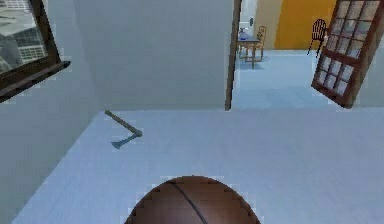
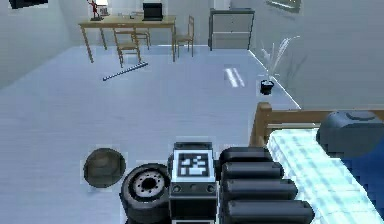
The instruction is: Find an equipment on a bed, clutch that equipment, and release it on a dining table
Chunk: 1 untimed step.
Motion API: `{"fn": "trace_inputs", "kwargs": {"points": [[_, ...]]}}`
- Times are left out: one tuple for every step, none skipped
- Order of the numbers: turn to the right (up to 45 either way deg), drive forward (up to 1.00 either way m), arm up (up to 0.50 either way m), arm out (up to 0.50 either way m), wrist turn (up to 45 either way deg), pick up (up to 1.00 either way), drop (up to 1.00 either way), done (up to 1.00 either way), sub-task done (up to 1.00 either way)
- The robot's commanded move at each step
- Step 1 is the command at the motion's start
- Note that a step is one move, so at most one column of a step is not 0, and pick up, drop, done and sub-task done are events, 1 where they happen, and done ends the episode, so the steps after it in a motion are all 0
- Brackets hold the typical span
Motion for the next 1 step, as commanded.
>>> {"fn": "trace_inputs", "kwargs": {"points": [[45.0, 0.00, 0.00, 0.00, 0.0, 0.00, 0.00, 0.00, 0.00]]}}
